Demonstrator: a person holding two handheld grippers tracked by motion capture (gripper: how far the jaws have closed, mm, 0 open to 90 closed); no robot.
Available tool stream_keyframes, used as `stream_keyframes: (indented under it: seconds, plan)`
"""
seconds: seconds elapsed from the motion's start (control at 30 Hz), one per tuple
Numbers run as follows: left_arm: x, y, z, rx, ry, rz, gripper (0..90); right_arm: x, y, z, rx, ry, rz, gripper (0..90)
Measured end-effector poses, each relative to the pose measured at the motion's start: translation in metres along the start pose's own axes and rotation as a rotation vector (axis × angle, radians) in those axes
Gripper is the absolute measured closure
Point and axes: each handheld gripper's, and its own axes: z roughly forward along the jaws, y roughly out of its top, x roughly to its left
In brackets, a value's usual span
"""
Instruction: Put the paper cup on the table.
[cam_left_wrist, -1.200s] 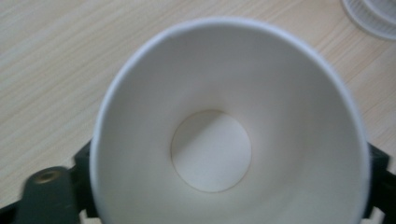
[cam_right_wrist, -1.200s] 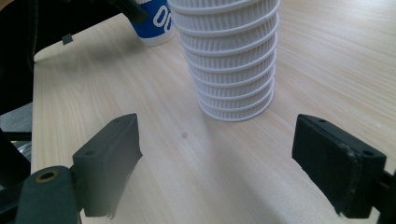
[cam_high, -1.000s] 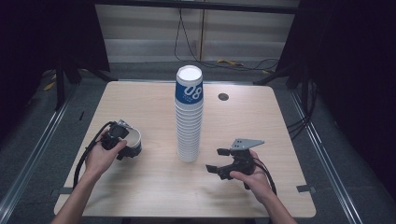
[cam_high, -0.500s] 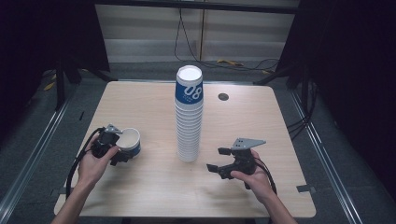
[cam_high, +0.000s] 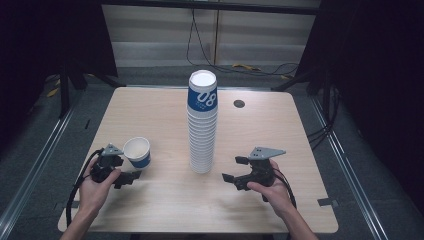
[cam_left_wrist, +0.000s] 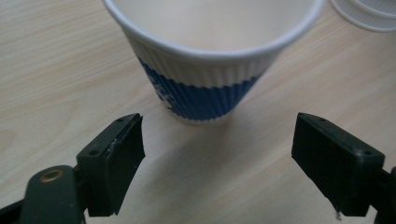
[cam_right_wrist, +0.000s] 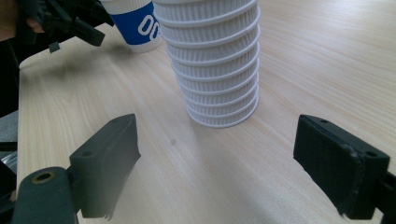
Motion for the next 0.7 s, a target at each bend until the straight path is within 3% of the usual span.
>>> stream_keyframes:
  seconds: [0.1,0.2,0.3,0.37,0.47,0.57,0.7]
  plan:
    - [-0.012,-0.005,-0.002,-0.028,-0.017,0.02,16.3,0.0,0.0,0.0,-0.001,-0.006,-0.003,14.1]
    - [-0.023,-0.01,-0.001,-0.029,-0.06,0.03,16.4,0.0,0.0,-0.001,-0.003,-0.015,0.002,14.1]
    - [-0.035,-0.01,-0.001,-0.042,-0.06,0.061,16.4,0.0,0.0,-0.001,-0.003,-0.019,0.004,14.1]
    - [-0.042,-0.009,-0.002,-0.058,-0.077,0.06,16.4,0.0,0.001,-0.001,-0.006,-0.019,0.002,14.1]
    - [-0.055,-0.008,0.0,-0.075,-0.067,0.096,16.3,-0.001,0.003,-0.001,-0.01,-0.028,0.005,14.0]
    - [-0.066,-0.006,0.001,-0.098,-0.117,0.083,16.3,0.0,0.004,0.0,0.006,-0.037,0.003,14.0]
    - [-0.082,-0.006,0.005,-0.142,-0.113,0.09,16.3,0.006,0.002,-0.004,0.021,-0.044,-0.007,14.1]
